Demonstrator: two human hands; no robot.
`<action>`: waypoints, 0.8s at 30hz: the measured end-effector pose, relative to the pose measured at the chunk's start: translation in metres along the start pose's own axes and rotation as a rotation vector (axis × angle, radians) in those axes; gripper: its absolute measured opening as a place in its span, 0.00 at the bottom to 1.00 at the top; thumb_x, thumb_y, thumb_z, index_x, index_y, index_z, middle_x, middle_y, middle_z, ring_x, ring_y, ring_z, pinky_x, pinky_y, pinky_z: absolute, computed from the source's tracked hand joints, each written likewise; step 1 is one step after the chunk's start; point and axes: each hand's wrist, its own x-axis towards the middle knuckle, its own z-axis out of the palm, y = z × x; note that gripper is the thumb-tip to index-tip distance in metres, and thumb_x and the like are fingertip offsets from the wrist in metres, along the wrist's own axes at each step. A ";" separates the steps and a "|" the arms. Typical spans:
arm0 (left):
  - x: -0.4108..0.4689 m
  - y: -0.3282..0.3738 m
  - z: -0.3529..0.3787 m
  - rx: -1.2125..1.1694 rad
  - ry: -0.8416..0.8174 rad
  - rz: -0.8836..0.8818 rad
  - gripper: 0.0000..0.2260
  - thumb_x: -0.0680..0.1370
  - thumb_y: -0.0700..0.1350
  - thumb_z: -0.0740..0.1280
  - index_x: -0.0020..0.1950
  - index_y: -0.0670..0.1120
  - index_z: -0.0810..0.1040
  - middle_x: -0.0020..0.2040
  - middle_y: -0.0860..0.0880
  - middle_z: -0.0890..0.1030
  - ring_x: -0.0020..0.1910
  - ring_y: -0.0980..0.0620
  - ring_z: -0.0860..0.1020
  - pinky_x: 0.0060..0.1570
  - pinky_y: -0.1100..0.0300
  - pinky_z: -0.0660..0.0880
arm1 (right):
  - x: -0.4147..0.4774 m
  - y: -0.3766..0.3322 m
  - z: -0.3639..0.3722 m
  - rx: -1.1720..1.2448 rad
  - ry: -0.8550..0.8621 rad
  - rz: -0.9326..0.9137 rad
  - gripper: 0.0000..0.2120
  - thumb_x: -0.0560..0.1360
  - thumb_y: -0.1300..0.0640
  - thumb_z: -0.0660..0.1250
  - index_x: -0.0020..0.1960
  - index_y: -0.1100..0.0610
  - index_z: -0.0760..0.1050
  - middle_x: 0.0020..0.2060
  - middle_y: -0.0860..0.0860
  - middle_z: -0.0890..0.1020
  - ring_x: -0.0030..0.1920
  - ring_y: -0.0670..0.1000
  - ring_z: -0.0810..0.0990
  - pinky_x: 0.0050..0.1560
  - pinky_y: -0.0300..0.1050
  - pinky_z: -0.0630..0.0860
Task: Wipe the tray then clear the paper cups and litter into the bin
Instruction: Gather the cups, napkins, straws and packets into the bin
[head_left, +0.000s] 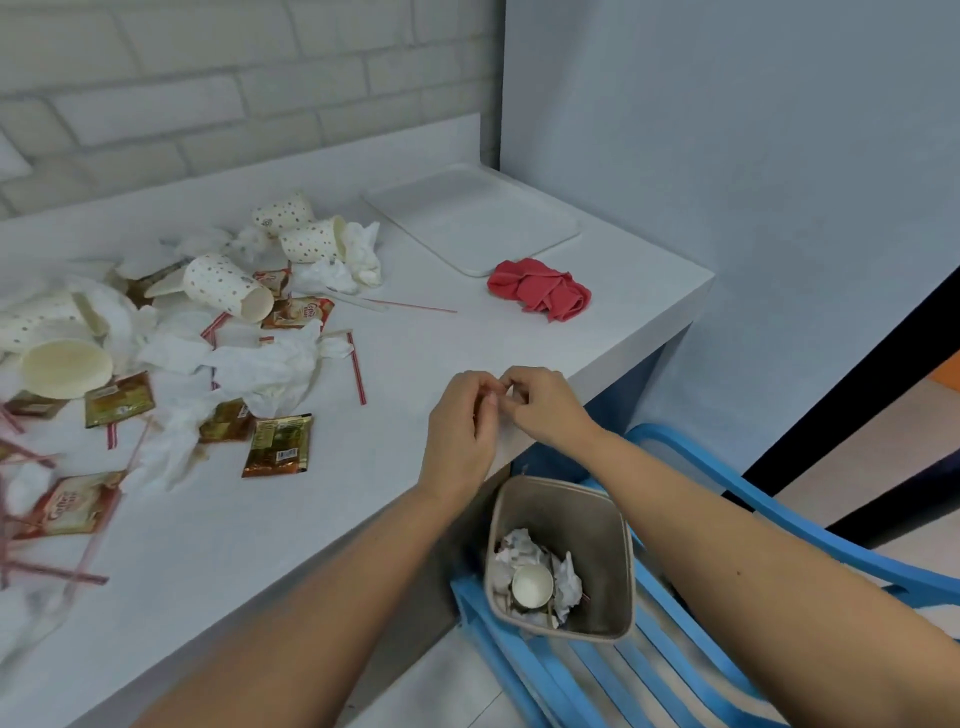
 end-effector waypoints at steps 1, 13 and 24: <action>0.004 -0.002 -0.010 0.026 0.020 -0.005 0.07 0.78 0.35 0.60 0.53 0.39 0.75 0.46 0.52 0.75 0.42 0.61 0.72 0.44 0.77 0.67 | 0.004 -0.007 0.004 0.002 -0.004 -0.017 0.06 0.74 0.63 0.63 0.46 0.61 0.79 0.27 0.46 0.70 0.29 0.43 0.66 0.32 0.36 0.64; 0.007 -0.063 -0.139 0.397 0.047 -0.322 0.08 0.76 0.37 0.64 0.54 0.41 0.75 0.53 0.46 0.71 0.44 0.48 0.74 0.44 0.61 0.68 | 0.062 -0.092 0.080 -0.037 -0.072 -0.215 0.09 0.75 0.63 0.65 0.54 0.61 0.77 0.47 0.53 0.70 0.48 0.52 0.71 0.49 0.39 0.67; 0.005 -0.093 -0.203 0.807 0.058 -0.604 0.22 0.77 0.48 0.64 0.70 0.49 0.65 0.70 0.45 0.63 0.68 0.41 0.62 0.62 0.46 0.65 | 0.095 -0.143 0.134 -0.477 -0.253 -0.264 0.27 0.75 0.50 0.64 0.72 0.51 0.61 0.64 0.56 0.65 0.64 0.58 0.64 0.63 0.51 0.68</action>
